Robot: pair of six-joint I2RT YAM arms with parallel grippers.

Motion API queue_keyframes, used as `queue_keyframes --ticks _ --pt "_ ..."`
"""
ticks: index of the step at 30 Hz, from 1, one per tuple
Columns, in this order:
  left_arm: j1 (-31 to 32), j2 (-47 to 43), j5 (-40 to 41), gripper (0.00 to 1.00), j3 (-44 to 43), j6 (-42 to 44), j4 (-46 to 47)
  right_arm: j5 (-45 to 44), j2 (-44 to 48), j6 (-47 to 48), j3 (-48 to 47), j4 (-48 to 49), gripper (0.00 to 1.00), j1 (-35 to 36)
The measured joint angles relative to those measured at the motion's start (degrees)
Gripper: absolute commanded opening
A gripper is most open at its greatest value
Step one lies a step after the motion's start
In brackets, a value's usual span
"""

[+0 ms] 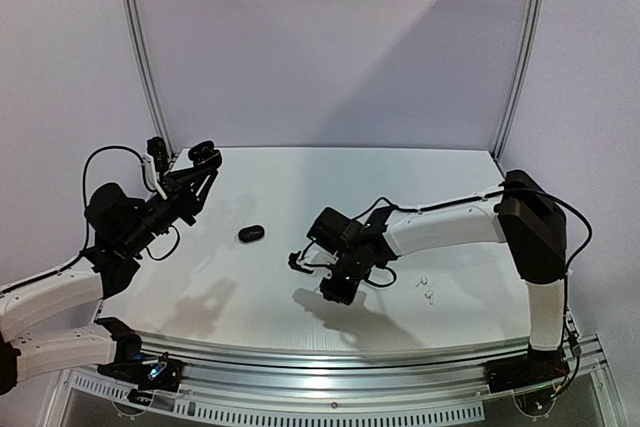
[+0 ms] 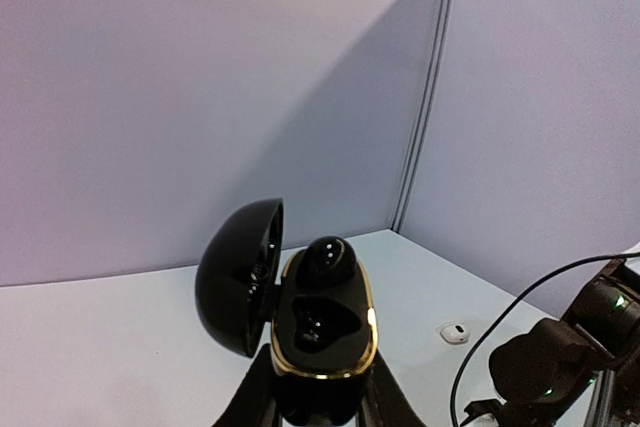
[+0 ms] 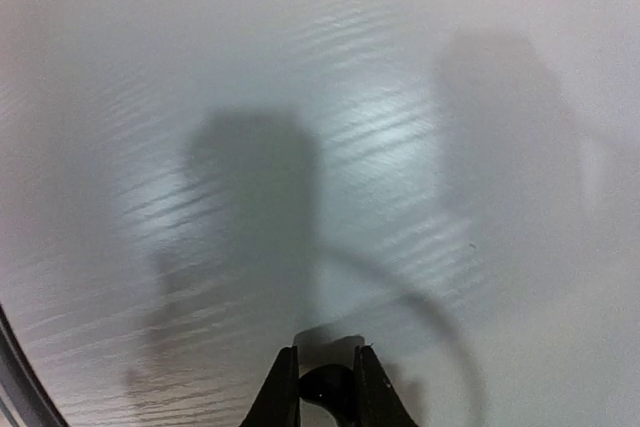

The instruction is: Insert the wireless bluetooth earbuds into the charging case

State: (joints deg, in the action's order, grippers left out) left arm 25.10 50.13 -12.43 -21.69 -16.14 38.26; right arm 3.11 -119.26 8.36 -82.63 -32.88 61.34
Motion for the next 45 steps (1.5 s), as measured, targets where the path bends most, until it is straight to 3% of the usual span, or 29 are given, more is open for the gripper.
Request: queue_keyframes --ticks 11,19,27,45 --pt "0.0 0.0 0.0 0.0 0.0 0.0 0.0 -27.1 4.0 -30.0 8.3 2.4 0.0 -1.4" --pt "0.0 0.0 0.0 0.0 0.1 0.0 0.0 -40.2 2.1 -54.7 7.5 -9.3 0.0 -1.7" --pt "0.0 0.0 0.0 0.0 0.1 0.0 0.1 -48.1 -5.2 -71.8 -0.3 -21.4 0.0 -1.3" --pt "0.0 0.0 -0.1 0.0 0.1 0.0 0.1 -48.1 -11.9 -75.8 -11.9 -26.9 0.18 1.4"
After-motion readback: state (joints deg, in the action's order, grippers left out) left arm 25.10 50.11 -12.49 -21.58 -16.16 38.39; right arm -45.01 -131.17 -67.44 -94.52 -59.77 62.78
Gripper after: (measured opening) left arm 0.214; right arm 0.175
